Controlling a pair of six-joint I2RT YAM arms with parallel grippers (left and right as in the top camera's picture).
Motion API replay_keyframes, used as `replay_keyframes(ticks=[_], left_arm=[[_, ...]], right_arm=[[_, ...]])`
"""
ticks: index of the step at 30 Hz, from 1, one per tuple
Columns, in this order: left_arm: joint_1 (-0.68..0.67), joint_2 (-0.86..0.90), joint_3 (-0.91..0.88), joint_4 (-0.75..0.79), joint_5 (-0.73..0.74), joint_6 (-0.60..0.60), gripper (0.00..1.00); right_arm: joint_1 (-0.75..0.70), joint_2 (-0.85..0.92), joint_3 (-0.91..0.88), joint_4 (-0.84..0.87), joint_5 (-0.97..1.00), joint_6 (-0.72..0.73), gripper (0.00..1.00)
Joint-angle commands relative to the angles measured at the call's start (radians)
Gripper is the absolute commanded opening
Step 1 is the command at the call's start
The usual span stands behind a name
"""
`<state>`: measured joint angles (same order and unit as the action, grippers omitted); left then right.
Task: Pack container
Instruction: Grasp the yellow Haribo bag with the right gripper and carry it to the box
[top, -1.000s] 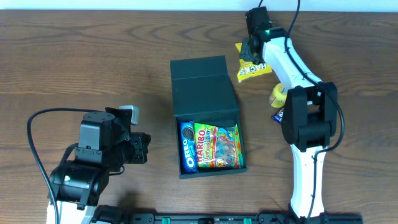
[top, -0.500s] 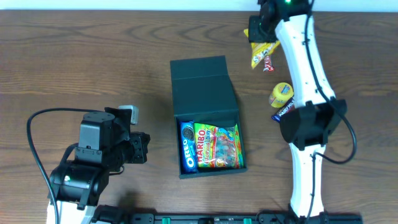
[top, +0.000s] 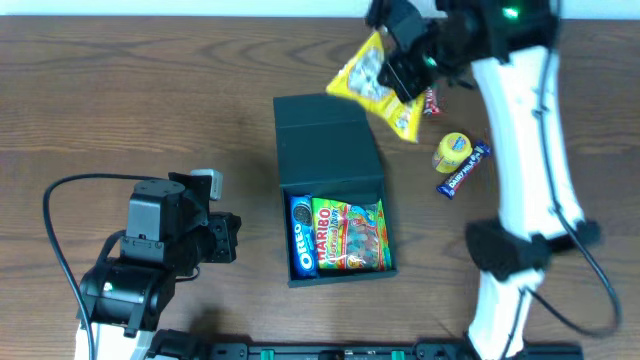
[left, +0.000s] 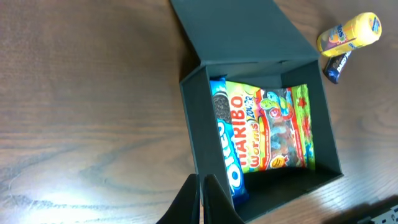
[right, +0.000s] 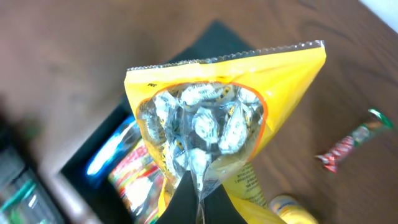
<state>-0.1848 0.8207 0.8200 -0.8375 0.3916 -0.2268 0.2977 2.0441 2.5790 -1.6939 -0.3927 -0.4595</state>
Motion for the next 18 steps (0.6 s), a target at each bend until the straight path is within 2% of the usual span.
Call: replay_keyframes(ticks=[1, 5, 10, 18], left_arm=[[0.003, -0.005, 0.022, 0.000, -0.005, 0.022, 0.06], [0.003, -0.005, 0.022, -0.001, 0.012, 0.022, 0.05], [0.003, -0.005, 0.022, -0.001, 0.028, 0.026, 0.06], [0.003, -0.005, 0.022, 0.000, 0.028, 0.041, 0.06]], right_arm=[[0.015, -0.131, -0.190, -0.004, -0.170, -0.209, 0.01], [0.058, -0.224, -0.477, -0.002, -0.230, -0.317, 0.01], [0.116, -0.230, -0.716, 0.029, -0.274, -0.425, 0.01], [0.187, -0.226, -0.987, 0.201, -0.269, -0.503, 0.01]])
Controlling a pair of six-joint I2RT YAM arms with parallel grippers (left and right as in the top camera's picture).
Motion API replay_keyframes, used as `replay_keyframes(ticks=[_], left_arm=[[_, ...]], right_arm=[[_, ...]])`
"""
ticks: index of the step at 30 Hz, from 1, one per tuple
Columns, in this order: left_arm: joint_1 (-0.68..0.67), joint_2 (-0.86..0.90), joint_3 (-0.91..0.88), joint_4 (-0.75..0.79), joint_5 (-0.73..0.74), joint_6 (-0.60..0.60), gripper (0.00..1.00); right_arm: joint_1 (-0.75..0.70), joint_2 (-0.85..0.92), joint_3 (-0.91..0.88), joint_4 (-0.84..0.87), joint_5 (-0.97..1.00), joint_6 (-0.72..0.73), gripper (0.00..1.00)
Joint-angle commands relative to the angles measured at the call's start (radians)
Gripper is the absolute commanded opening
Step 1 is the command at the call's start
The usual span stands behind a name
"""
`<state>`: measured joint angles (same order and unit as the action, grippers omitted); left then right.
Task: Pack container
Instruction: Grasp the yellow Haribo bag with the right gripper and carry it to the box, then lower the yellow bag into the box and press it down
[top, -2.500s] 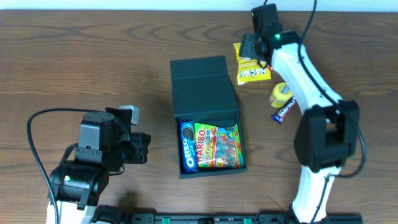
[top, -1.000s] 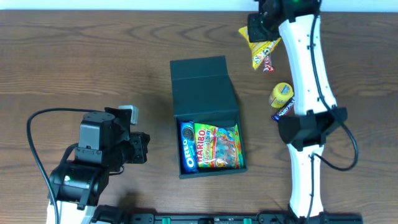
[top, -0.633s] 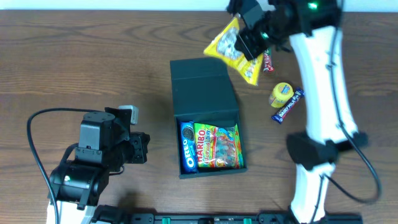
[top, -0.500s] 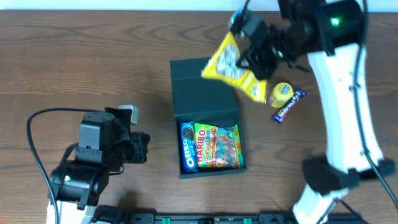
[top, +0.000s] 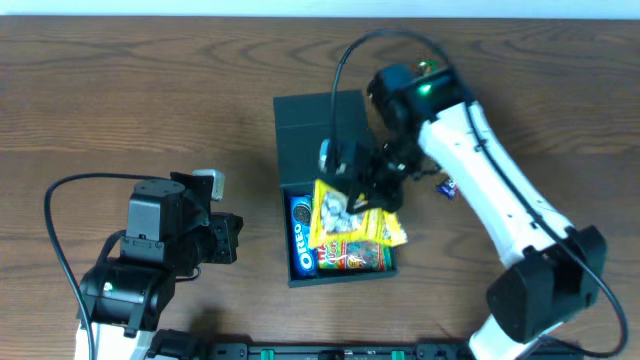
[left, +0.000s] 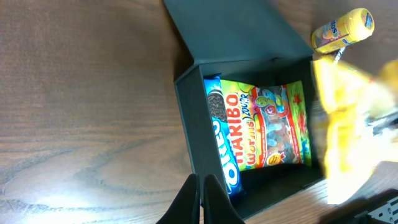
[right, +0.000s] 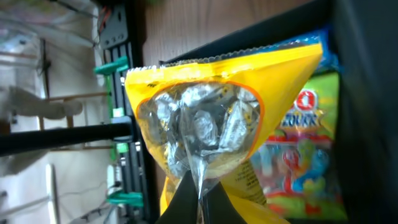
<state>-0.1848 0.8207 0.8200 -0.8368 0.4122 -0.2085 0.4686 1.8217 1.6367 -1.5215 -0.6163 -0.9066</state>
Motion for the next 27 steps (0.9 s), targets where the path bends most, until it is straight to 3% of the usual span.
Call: replay_keyframes(ticks=[1, 7, 19, 27], left_arm=[[0.003, -0.005, 0.022, -0.001, 0.007, 0.023, 0.06], [0.003, -0.005, 0.022, -0.001, 0.007, 0.023, 0.06], [0.003, -0.005, 0.022, 0.000, 0.007, 0.022, 0.06], [0.003, -0.005, 0.022, 0.000, 0.007, 0.023, 0.06]], right_arm=[[0.019, -0.003, -0.070, 0.062, -0.046, -0.056, 0.01], [0.028, -0.003, -0.169, 0.225, -0.023, -0.054, 0.01], [0.045, 0.017, -0.233, 0.260, -0.024, -0.051, 0.01], [0.043, 0.017, -0.288, 0.386, -0.017, 0.020, 0.01]])
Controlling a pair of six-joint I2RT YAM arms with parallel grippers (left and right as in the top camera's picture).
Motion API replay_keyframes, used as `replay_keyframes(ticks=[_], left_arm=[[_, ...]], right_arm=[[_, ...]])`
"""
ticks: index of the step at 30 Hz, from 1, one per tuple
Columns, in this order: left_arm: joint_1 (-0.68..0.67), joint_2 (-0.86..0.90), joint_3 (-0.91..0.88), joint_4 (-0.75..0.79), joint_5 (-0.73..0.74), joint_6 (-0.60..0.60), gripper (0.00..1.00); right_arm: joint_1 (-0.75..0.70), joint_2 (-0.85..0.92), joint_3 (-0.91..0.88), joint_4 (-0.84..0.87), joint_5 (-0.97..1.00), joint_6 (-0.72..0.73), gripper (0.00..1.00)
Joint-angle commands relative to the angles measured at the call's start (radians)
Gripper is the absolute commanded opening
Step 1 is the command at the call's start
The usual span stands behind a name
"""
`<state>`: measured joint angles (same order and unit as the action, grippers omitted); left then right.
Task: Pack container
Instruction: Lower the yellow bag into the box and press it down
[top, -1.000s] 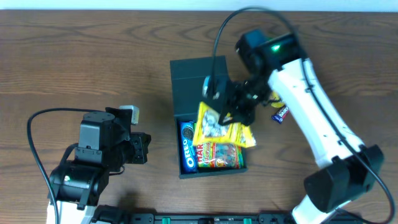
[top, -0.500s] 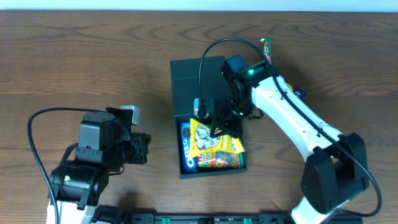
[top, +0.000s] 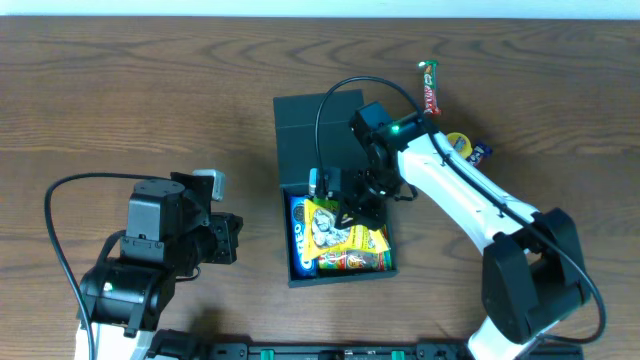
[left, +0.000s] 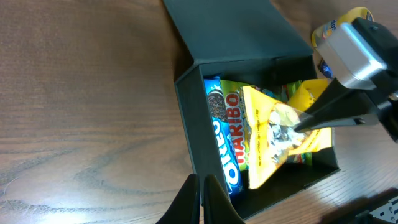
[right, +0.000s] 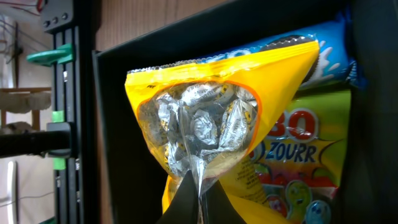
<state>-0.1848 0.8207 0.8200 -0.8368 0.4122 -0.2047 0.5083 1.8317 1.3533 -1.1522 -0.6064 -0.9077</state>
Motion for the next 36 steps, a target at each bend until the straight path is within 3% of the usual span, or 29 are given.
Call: replay_keyframes(ticks=[1, 15, 16, 17, 18, 19, 26, 32, 34, 35, 36], left_arm=[[0.003, -0.005, 0.022, 0.000, 0.007, 0.018, 0.06], [0.003, -0.005, 0.022, 0.000, 0.006, 0.019, 0.06], [0.003, -0.005, 0.022, 0.000, 0.006, 0.019, 0.06], [0.003, -0.005, 0.022, 0.000, 0.006, 0.019, 0.06], [0.003, -0.005, 0.022, 0.000, 0.006, 0.018, 0.06], [0.003, -0.005, 0.022, -0.001, 0.006, 0.018, 0.06], [0.003, -0.005, 0.022, -0.001, 0.006, 0.019, 0.06], [0.003, -0.005, 0.022, -0.001, 0.006, 0.018, 0.06], [0.003, -0.005, 0.022, -0.001, 0.006, 0.018, 0.06], [0.003, -0.005, 0.022, -0.001, 0.006, 0.018, 0.06], [0.003, -0.005, 0.022, -0.001, 0.006, 0.019, 0.05]], right_arm=[[0.003, 0.007, -0.005, 0.026, -0.021, 0.021, 0.01], [0.003, 0.096, -0.007, 0.121, 0.113, 0.060, 0.01], [0.003, 0.100, -0.007, 0.131, 0.124, 0.076, 0.08], [0.002, 0.104, -0.007, 0.149, 0.144, 0.113, 0.24], [0.002, 0.105, -0.007, 0.171, 0.169, 0.163, 0.55], [0.002, 0.105, -0.006, 0.188, 0.192, 0.202, 0.66], [-0.001, 0.089, 0.106, 0.079, 0.214, 0.294, 0.68], [-0.001, 0.037, 0.282, -0.098, 0.214, 0.294, 0.88], [-0.001, 0.013, 0.317, -0.132, 0.213, 0.315, 0.85], [-0.001, 0.000, 0.328, -0.145, 0.212, 0.332, 0.76], [0.000, -0.011, 0.331, -0.158, 0.206, 0.343, 0.57]])
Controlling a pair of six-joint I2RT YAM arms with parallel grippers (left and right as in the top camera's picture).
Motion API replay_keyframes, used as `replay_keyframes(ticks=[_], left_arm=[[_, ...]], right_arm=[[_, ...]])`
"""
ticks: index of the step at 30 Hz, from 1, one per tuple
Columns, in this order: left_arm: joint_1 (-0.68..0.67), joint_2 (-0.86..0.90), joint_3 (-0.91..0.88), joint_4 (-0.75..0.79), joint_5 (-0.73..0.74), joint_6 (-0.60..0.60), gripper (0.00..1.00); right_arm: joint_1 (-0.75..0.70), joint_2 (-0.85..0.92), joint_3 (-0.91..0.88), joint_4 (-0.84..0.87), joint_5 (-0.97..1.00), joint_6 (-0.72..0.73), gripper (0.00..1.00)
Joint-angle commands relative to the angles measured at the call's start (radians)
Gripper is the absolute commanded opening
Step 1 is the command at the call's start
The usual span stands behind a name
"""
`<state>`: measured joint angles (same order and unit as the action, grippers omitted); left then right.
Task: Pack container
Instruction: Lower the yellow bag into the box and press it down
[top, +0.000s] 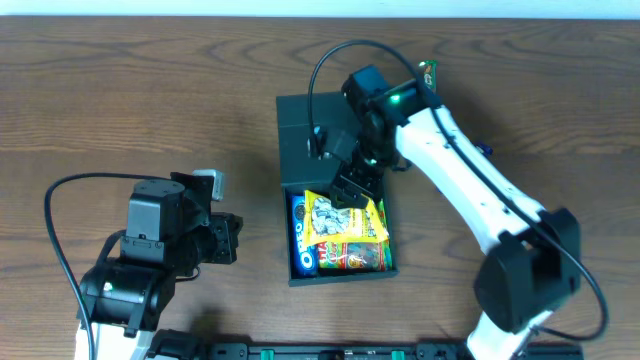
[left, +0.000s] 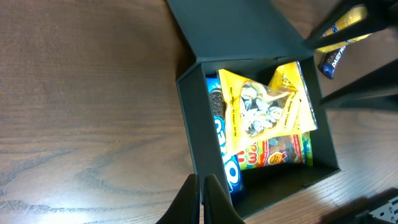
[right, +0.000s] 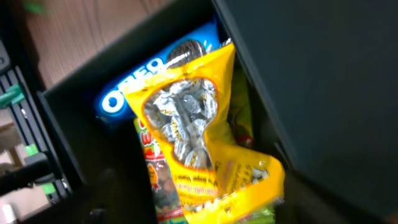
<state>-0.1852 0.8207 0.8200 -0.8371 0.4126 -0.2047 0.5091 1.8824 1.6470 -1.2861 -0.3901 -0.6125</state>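
The black box (top: 284, 232) stands open at mid table, its lid (top: 318, 130) laid flat behind it. Inside lie a blue Oreo pack (top: 299, 240), a Haribo bag (top: 356, 257) and, on top of both, a yellow bag of foil sweets (top: 345, 218). My right gripper (top: 347, 188) hangs open just above the bag's far end, holding nothing. The right wrist view shows the yellow bag (right: 193, 149) lying loose in the box beside the Oreo pack (right: 155, 81). My left gripper (left: 202, 199) is shut and empty at the box's near left corner.
A red candy bar (top: 428, 72) lies at the back right of the box. A blue chocolate bar (left: 329, 59) and a yellow bottle (left: 348, 22) lie right of the lid, mostly hidden under my right arm in the overhead view.
My right gripper has let go of the yellow bag and now stands open, higher and nearer the lid. The bag lies flat in the box. The left arm has not moved.
My right gripper first held the yellow bag in the air behind the lid. Then it held it over the box, then low inside the box on the Haribo bag. Now the bag rests there, released. The left gripper stayed shut beside the box throughout.
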Motion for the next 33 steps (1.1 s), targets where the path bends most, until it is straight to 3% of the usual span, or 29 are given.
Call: replay_keyframes(ticks=[1, 2, 3, 8, 19, 24, 33], left_arm=[[0.003, -0.005, 0.022, 0.000, 0.006, 0.019, 0.06], [0.003, -0.005, 0.022, 0.000, 0.006, 0.019, 0.06], [0.003, -0.005, 0.022, 0.000, 0.006, 0.019, 0.06], [0.003, -0.005, 0.022, -0.001, 0.006, 0.018, 0.05], [0.003, -0.005, 0.022, -0.004, 0.006, 0.018, 0.06], [0.003, -0.005, 0.022, -0.004, 0.006, 0.019, 0.06], [0.003, -0.005, 0.022, -0.004, 0.006, 0.018, 0.05]], right_arm=[[0.001, -0.076, 0.037, -0.041, -0.027, 0.065, 0.25], [0.003, -0.079, 0.036, -0.053, -0.041, 0.087, 0.09], [0.006, -0.080, 0.034, -0.063, -0.048, 0.115, 0.02], [0.035, -0.080, -0.072, 0.002, -0.047, 0.196, 0.02], [0.041, -0.080, -0.449, 0.445, 0.038, 0.417, 0.02], [0.041, -0.080, -0.526, 0.569, 0.159, 0.514, 0.02], [0.041, -0.081, -0.561, 0.627, 0.172, 0.516, 0.01]])
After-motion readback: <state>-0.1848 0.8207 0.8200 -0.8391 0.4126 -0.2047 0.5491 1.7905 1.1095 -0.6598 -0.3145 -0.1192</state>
